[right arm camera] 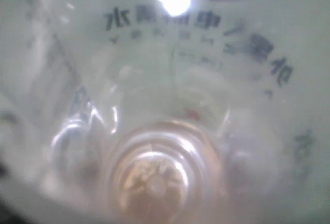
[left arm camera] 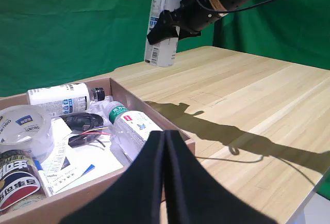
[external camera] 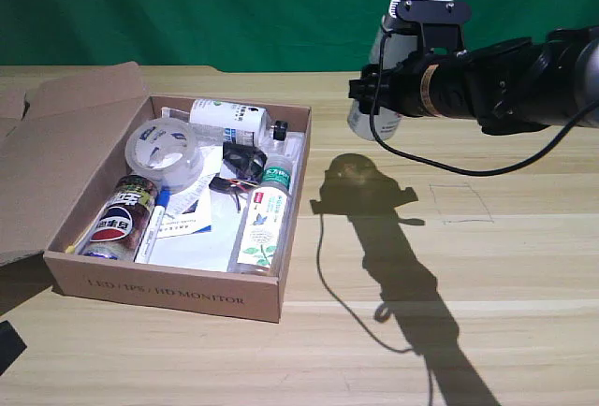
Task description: Place the white bottle into the box.
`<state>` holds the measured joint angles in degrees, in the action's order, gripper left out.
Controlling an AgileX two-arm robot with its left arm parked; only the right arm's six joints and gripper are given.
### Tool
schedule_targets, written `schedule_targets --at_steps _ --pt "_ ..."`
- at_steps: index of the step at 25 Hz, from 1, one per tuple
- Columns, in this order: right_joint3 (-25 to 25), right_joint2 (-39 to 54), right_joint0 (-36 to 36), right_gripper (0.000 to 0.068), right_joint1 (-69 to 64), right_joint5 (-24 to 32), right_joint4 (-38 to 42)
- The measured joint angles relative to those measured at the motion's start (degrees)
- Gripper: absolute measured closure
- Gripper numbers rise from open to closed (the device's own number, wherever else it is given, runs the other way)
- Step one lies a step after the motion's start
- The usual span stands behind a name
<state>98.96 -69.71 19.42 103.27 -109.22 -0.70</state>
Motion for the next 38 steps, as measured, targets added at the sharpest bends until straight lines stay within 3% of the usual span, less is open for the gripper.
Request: schedule_targets --at_steps 6,13,26,33,38 --pt "0.93 0.65 10.86 0.0146 -6.11 0.00 10.90" --pt "1.14 0.65 20.19 0.0146 -2.57 0.00 12.28" --pt "1.44 -10.04 21.36 0.0146 10.70 0.93 16.50" --pt "1.44 -10.74 21.36 0.0007 11.03 0.70 15.84" --pt "1.44 -10.93 21.36 0.0003 10.84 0.63 17.24"
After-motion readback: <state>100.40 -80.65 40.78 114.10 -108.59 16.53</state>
